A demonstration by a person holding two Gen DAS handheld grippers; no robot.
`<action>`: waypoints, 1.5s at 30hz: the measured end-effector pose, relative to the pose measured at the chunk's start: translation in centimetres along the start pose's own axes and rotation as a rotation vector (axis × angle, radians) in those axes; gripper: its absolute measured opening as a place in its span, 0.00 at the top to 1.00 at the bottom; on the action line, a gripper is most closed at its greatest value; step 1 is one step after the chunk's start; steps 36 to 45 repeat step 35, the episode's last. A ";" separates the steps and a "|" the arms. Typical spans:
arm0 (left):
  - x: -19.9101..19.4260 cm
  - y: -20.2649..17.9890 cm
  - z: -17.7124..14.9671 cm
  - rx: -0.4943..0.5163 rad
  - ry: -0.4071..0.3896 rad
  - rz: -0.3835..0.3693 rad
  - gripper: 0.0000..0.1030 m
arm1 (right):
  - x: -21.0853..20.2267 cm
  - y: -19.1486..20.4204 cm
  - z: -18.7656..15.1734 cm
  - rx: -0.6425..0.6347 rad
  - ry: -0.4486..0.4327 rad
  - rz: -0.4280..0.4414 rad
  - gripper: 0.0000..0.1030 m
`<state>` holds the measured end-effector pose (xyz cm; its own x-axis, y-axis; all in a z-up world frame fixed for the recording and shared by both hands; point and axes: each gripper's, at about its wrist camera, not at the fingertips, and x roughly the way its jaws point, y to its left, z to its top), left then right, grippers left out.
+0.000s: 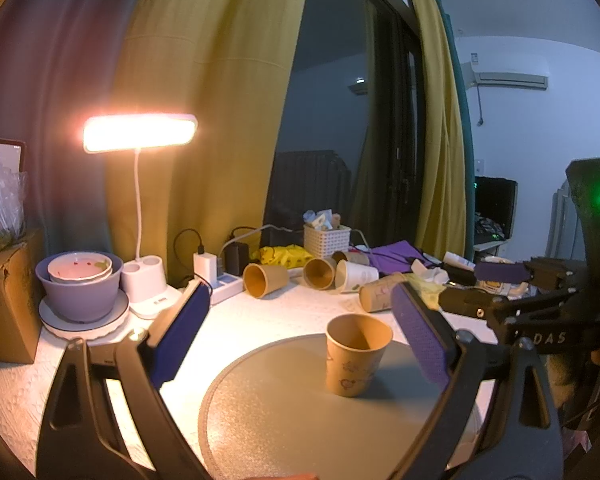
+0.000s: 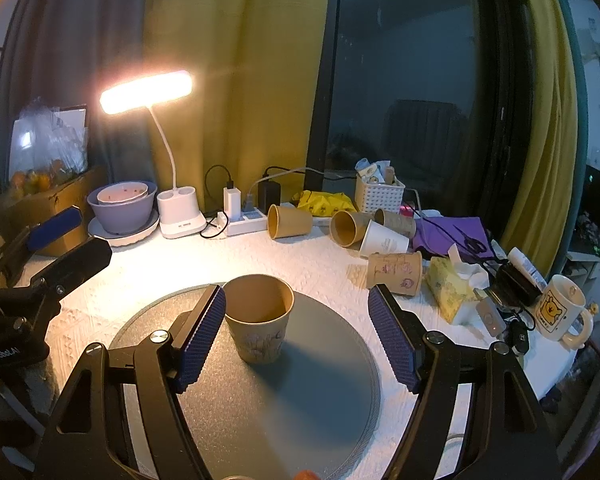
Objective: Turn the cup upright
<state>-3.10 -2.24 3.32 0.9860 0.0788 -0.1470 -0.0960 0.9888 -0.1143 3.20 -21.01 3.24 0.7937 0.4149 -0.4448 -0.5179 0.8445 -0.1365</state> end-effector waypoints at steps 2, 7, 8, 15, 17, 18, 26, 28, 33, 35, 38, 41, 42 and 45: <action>0.0 0.0 0.0 0.000 0.000 0.000 0.10 | 0.2 -0.1 0.0 -0.001 0.002 0.001 0.26; 0.0 0.0 0.0 0.000 0.000 0.000 0.10 | 0.3 -0.1 -0.1 -0.002 0.005 0.004 0.25; 0.0 -0.1 0.0 0.000 0.000 0.001 0.10 | 0.3 -0.1 -0.1 -0.002 0.005 0.003 0.26; 0.0 0.0 0.0 0.001 0.000 -0.001 0.10 | 0.3 0.0 -0.1 -0.001 0.006 0.004 0.26; 0.0 0.0 -0.1 0.001 0.000 -0.001 0.10 | 0.3 0.0 -0.2 -0.003 0.007 0.004 0.26; 0.0 0.0 0.0 0.000 0.000 -0.001 0.10 | 0.3 0.0 -0.1 -0.002 0.006 0.004 0.26; 0.0 0.0 -0.1 0.001 0.001 -0.001 0.10 | 0.3 0.0 -0.2 -0.002 0.009 0.004 0.26; 0.0 -0.1 -0.1 0.002 0.002 -0.002 0.10 | 0.2 0.0 -0.2 -0.002 0.008 0.004 0.26; -0.1 -0.1 -0.3 0.001 -0.002 -0.012 0.10 | 0.3 0.0 -0.2 -0.003 0.009 0.004 0.26; 0.1 0.1 -0.3 -0.010 0.006 -0.011 0.10 | 0.3 0.0 -0.1 -0.001 0.012 0.013 0.26; 0.1 0.1 -0.3 -0.010 0.006 -0.011 0.10 | 0.3 0.0 -0.1 -0.001 0.012 0.013 0.26; 0.1 0.1 -0.3 -0.010 0.006 -0.011 0.10 | 0.3 0.0 -0.1 -0.001 0.012 0.013 0.26; 0.1 0.1 -0.3 -0.010 0.006 -0.011 0.10 | 0.3 0.0 -0.1 -0.001 0.012 0.013 0.26; 0.1 0.1 -0.3 -0.010 0.006 -0.011 0.10 | 0.3 0.0 -0.1 -0.001 0.012 0.013 0.26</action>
